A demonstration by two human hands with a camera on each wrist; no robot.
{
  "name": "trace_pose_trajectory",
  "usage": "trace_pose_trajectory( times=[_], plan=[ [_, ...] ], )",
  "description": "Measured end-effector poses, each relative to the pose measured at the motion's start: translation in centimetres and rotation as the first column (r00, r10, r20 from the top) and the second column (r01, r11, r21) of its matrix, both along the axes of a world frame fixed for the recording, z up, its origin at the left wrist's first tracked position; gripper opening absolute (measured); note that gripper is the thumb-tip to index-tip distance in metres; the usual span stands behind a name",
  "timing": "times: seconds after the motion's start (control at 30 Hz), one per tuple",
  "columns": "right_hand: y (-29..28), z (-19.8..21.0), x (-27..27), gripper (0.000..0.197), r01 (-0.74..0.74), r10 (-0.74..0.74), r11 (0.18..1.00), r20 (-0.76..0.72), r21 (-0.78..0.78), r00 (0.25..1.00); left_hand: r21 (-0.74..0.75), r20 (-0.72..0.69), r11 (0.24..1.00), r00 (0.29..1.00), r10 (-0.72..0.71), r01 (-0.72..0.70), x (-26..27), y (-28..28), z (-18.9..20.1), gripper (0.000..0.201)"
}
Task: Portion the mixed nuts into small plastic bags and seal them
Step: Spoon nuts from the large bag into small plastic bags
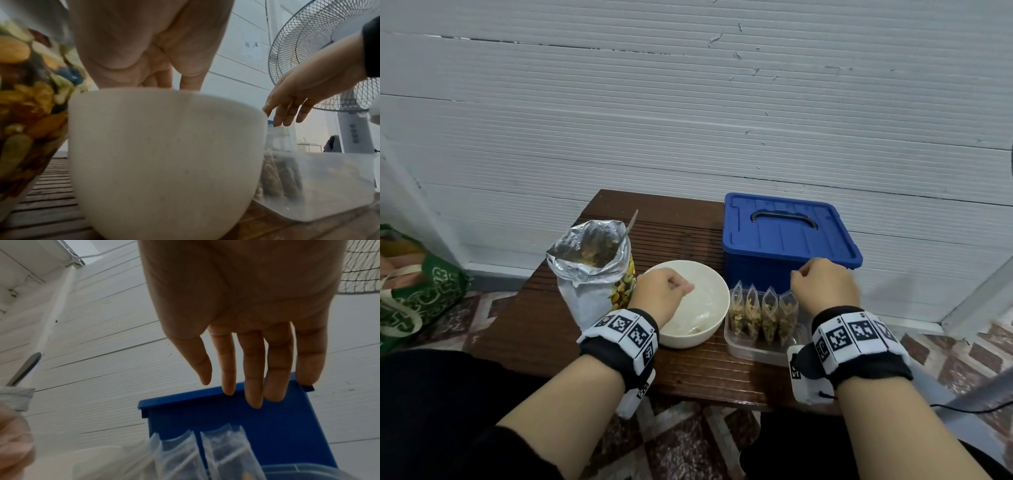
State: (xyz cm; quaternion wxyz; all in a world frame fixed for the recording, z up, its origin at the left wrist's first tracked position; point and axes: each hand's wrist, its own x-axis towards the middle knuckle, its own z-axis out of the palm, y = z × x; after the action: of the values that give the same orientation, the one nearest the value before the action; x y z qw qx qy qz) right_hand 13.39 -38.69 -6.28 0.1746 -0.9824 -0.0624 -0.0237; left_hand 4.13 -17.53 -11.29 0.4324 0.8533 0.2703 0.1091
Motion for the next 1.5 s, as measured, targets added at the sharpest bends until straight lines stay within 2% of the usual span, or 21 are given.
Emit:
trace_pose_trajectory(
  times=[0.07, 0.17, 0.23, 0.33, 0.47, 0.53, 0.6, 0.7, 0.8, 0.87, 0.9, 1.0, 1.03, 1.1, 1.13, 1.2, 1.3, 1.37, 1.43, 1.5],
  plan=[
    [0.5, 0.6, -0.2, 0.024, -0.021, 0.019, 1.000, 0.065, 0.023, 0.998, -0.087, 0.091, 0.995, 0.994, 0.052, -0.044, -0.1, 0.0, 0.4, 0.009],
    [1.4, 1.5, -0.2, 0.023, -0.126, 0.101, 0.976, 0.144, 0.175, 0.984, -0.272, 0.245, 0.962, 0.965, 0.094, -0.024, -0.2, -0.5, 1.8, 0.012],
    [2.2, 2.2, -0.7, 0.021, -0.231, 0.192, 0.920, 0.149, 0.317, 0.970, -0.418, 0.331, 0.907, 0.938, 0.104, 0.046, -0.1, -0.9, 2.9, 0.009],
    [3.7, 2.9, -1.7, 0.021, -0.313, 0.329, 0.807, 0.059, 0.501, 0.943, -0.581, 0.411, 0.806, 0.895, 0.172, 0.112, -0.2, -1.7, 4.2, 0.005],
    [4.8, 2.9, -2.0, 0.034, -0.199, 0.415, 0.667, -0.136, 0.718, 0.900, -0.716, 0.499, 0.658, 0.829, 0.252, 0.231, -0.3, -2.7, 5.9, 0.013],
    [4.8, 2.8, -2.1, 0.028, -0.159, 0.446, 0.624, -0.181, 0.765, 0.877, -0.738, 0.498, 0.628, 0.827, 0.261, 0.246, -0.2, -2.9, 6.4, 0.014],
    [4.7, 2.8, -2.1, 0.018, -0.149, 0.451, 0.597, -0.175, 0.789, 0.875, -0.734, 0.484, 0.640, 0.836, 0.261, 0.226, -0.1, -3.0, 6.5, 0.013],
    [4.5, 2.9, -2.0, 0.017, -0.124, 0.424, 0.590, -0.175, 0.798, 0.889, -0.682, 0.459, 0.716, 0.849, 0.262, 0.148, 0.0, -2.7, 6.1, 0.010],
    [4.5, 2.9, -2.0, 0.016, -0.126, 0.408, 0.615, -0.177, 0.778, 0.896, -0.688, 0.426, 0.718, 0.861, 0.278, 0.108, 0.0, -2.6, 5.7, 0.007],
    [4.5, 2.8, -2.0, 0.016, -0.130, 0.392, 0.637, -0.174, 0.759, 0.903, -0.658, 0.387, 0.750, 0.884, 0.261, 0.067, 0.0, -2.5, 5.3, 0.015],
    [4.5, 2.8, -2.0, 0.016, -0.130, 0.384, 0.642, -0.169, 0.756, 0.908, -0.602, 0.367, 0.797, 0.900, 0.234, 0.039, 0.1, -2.4, 5.1, 0.028],
    [4.3, 2.9, -2.1, 0.018, -0.147, 0.372, 0.664, -0.153, 0.733, 0.916, -0.257, 0.370, 0.965, 0.928, 0.051, 0.049, -0.2, -2.4, 4.8, 0.077],
    [4.3, 3.0, -2.1, 0.017, -0.166, 0.372, 0.685, -0.144, 0.709, 0.917, -0.105, 0.377, 0.991, 0.925, -0.040, 0.086, -0.4, -2.4, 5.0, 0.088],
    [4.3, 3.2, -2.3, 0.016, -0.210, 0.388, 0.712, -0.126, 0.670, 0.913, 0.187, 0.323, 0.966, 0.918, -0.230, 0.176, -0.5, -2.6, 5.3, 0.098],
    [4.4, 3.4, -2.4, 0.015, -0.224, 0.403, 0.713, -0.127, 0.664, 0.906, 0.295, 0.272, 0.931, 0.915, -0.298, 0.216, -0.6, -2.6, 5.5, 0.099],
    [4.6, 3.7, -2.7, 0.012, -0.249, 0.441, 0.705, -0.135, 0.664, 0.887, 0.397, 0.208, 0.880, 0.908, -0.363, 0.261, -0.6, -2.7, 5.7, 0.094],
    [4.7, 4.0, -3.2, 0.013, -0.264, 0.468, 0.691, -0.138, 0.673, 0.873, 0.379, 0.257, 0.895, 0.902, -0.348, 0.237, -0.5, -2.6, 5.7, 0.077],
    [4.7, 4.3, -3.2, 0.028, -0.255, 0.459, 0.690, -0.137, 0.677, 0.878, 0.342, 0.291, 0.910, 0.894, -0.341, 0.235, -0.5, -2.4, 5.7, 0.070],
    [4.7, 4.6, -3.2, 0.041, -0.202, 0.428, 0.688, -0.166, 0.698, 0.888, 0.308, 0.320, 0.919, 0.882, -0.346, 0.248, -0.6, -2.1, 5.6, 0.064],
    [4.6, 5.0, -3.3, 0.040, -0.142, 0.418, 0.664, -0.207, 0.734, 0.885, 0.281, 0.389, 0.932, 0.860, -0.330, 0.230, -0.5, -1.9, 5.6, 0.051]
  ],
)
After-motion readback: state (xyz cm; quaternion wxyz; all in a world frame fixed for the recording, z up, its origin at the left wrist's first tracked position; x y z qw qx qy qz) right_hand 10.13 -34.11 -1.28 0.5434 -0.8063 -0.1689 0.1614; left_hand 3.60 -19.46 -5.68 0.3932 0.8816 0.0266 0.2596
